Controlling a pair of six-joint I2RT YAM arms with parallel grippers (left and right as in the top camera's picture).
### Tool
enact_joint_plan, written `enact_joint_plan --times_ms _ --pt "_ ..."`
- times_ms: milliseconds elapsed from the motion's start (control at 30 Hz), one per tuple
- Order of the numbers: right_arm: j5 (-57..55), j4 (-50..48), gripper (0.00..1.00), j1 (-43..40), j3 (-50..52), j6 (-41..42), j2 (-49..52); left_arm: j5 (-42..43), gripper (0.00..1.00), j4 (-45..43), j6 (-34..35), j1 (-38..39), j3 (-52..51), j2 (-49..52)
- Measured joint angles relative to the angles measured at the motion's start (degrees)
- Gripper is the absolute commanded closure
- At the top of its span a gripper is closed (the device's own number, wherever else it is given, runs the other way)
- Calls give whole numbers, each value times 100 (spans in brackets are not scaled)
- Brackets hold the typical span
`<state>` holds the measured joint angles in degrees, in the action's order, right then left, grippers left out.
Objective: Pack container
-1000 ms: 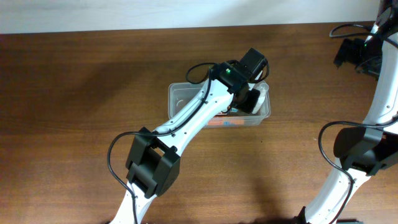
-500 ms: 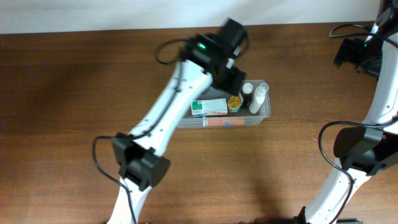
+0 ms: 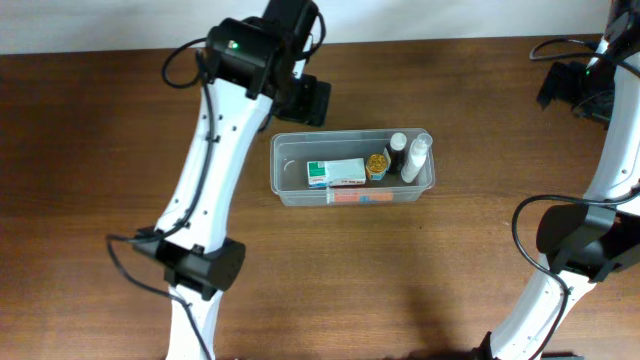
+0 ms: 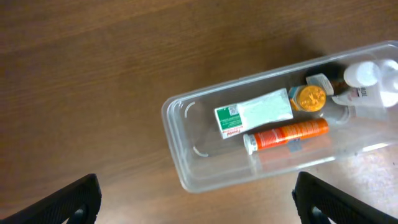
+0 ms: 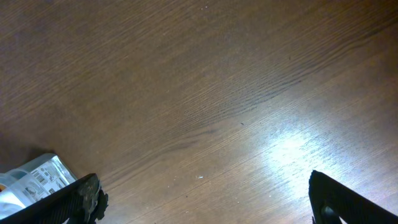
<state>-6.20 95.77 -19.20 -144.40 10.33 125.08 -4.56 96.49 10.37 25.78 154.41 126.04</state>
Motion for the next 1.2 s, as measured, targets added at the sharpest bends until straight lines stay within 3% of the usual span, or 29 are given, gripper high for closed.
enact_joint_plan --times_ms 167,400,767,967,1200 --pt "0 2 2 0 0 4 0 0 1 -2 -35 7 -1152 -1161" --pt "-2 -2 2 0 0 2 0 -164 1 -142 247 7 -3491 -3644" --pt "-2 -2 2 0 0 -4 0 -289 1 -2603 560 7 -6898 -7368" --pt "0 -2 2 0 0 0 0 -299 1 -2861 614 7 -8293 -8096" --pt "0 -2 2 0 0 0 0 -297 1 -2529 619 7 -8522 -8105"
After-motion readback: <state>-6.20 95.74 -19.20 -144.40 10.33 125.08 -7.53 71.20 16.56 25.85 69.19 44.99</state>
